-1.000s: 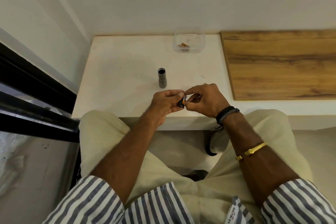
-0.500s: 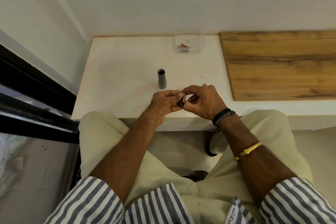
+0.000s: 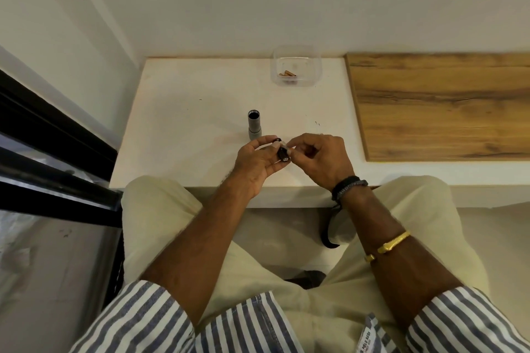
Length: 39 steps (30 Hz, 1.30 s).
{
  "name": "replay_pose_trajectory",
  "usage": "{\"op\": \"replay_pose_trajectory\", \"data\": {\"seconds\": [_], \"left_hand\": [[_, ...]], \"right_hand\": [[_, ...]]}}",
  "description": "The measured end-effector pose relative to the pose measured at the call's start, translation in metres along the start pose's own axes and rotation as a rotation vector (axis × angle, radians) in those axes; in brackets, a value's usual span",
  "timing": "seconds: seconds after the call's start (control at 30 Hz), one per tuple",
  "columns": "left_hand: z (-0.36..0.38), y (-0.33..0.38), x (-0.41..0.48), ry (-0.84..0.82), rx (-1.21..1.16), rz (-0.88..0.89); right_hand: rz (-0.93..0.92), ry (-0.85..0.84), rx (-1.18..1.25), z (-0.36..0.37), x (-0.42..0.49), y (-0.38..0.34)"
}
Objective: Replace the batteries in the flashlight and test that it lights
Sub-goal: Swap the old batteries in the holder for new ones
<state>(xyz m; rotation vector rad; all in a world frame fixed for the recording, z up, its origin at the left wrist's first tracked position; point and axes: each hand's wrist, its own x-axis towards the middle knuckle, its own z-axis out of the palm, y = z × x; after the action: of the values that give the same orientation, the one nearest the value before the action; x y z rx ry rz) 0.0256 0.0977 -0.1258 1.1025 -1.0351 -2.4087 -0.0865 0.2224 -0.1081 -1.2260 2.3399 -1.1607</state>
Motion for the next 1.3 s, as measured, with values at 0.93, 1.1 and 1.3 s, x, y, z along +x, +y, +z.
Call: {"op": "replay_pose_trajectory", "data": {"seconds": [0.93, 1.1, 1.3], "left_hand": [[-0.001, 0.0, -0.002, -0.369, -0.162, -0.02], [0.001, -0.002, -0.003, -0.339, -0.092, 0.037], [0.003, -0.002, -0.003, -0.262, -0.01, 0.107]], "right_hand": [[0.531, 0.344, -0.213, -0.006, 0.007, 0.061], [0.569, 0.217, 0.421, -0.012, 0.009, 0.014], [0.592, -0.125, 0.725, -0.01, -0.002, -0.011]]}}
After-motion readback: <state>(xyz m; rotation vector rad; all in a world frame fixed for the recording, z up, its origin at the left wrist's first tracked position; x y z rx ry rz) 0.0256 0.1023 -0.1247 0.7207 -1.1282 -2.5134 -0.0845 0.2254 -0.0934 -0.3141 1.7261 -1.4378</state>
